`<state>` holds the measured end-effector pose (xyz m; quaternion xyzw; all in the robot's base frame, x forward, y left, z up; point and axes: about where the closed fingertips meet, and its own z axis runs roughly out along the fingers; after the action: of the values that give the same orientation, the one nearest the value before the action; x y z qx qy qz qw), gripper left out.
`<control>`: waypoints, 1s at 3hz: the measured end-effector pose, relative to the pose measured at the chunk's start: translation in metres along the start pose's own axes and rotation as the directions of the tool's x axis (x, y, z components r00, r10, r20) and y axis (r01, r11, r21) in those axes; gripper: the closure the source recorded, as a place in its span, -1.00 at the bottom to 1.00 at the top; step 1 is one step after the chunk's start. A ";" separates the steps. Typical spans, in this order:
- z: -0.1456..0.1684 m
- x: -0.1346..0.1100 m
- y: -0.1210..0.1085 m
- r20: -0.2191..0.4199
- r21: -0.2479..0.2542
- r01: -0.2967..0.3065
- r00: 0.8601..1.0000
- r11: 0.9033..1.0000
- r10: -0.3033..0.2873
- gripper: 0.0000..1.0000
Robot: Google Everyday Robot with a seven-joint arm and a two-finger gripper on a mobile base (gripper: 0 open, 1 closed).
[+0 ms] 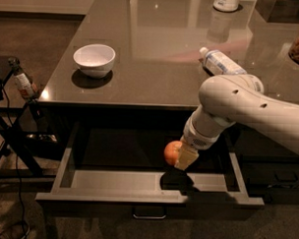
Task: Place orange into top drawer
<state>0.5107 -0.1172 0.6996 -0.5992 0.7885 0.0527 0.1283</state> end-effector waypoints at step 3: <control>0.041 0.008 0.011 -0.043 -0.031 -0.018 0.999 0.999 0.017 1.00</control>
Offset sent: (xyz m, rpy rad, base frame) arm -0.0051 0.0074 -0.0439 -0.0347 0.0485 -0.0082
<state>0.5041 -0.1121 0.6568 -0.5951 0.7954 0.0533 0.1015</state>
